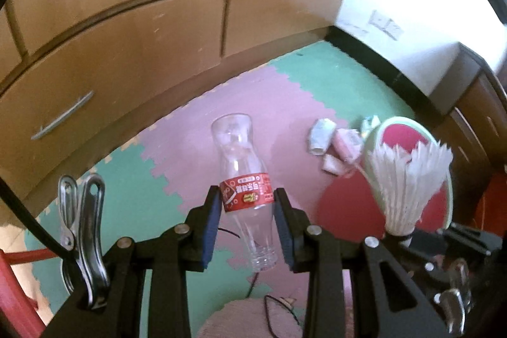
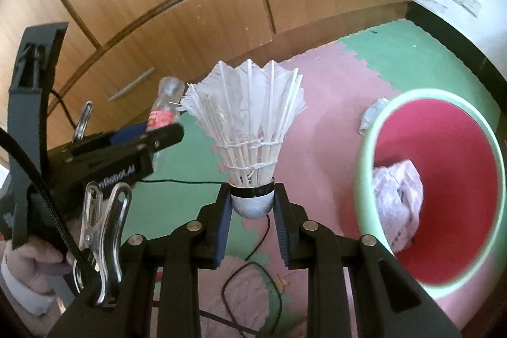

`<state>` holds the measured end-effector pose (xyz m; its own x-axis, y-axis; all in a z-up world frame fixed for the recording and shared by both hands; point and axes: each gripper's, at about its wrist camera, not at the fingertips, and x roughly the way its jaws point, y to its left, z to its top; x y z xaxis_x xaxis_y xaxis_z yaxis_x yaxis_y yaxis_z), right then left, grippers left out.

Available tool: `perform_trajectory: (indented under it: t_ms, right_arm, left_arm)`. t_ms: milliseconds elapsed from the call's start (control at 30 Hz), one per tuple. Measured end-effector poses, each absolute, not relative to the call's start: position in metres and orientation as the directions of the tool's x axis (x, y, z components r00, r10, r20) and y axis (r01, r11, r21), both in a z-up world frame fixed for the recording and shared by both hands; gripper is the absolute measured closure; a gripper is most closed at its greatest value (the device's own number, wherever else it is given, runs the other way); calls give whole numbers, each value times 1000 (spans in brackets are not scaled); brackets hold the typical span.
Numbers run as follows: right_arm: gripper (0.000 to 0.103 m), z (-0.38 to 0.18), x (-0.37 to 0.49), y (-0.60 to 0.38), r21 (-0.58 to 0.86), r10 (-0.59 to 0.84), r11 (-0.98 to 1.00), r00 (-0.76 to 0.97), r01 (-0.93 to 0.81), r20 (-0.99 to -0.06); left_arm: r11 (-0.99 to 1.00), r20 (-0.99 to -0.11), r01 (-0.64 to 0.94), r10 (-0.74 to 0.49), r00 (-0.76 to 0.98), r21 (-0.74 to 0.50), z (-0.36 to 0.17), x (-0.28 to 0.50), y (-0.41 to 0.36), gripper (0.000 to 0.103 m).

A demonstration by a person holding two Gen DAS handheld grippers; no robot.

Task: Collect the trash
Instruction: 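Carry the bottle and shuttlecock over the red bucket with both tools, then open both tools to drop the bottle and shuttlecock into the bucket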

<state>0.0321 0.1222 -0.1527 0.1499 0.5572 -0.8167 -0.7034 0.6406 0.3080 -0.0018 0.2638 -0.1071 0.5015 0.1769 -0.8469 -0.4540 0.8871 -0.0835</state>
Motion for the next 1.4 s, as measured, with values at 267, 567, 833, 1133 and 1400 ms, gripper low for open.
perform_trajectory:
  t_ms: [267, 567, 833, 1133, 1400]
  right_arm:
    - [77, -141, 31, 55, 347, 571, 712, 217, -610, -792]
    - [77, -144, 58, -7, 378, 536, 812, 311, -446, -784]
    - [77, -158, 76, -35, 365, 479, 868, 372, -337, -795]
    - [77, -176, 85, -46, 344, 432, 897, 376, -278, -820]
    - [77, -184, 88, -49, 350, 426, 901, 369, -257, -826]
  left_arm:
    - [934, -825, -333, 84, 559, -130, -77, 14, 210, 68]
    - [970, -813, -198, -2, 582, -144, -67, 41, 159, 68]
    - [982, -821, -107, -66, 567, -153, -86, 72, 123, 68]
    - [989, -838, -16, -116, 533, -147, -120, 98, 94, 68]
    - [989, -865, 23, -140, 483, -147, -148, 114, 78, 68]
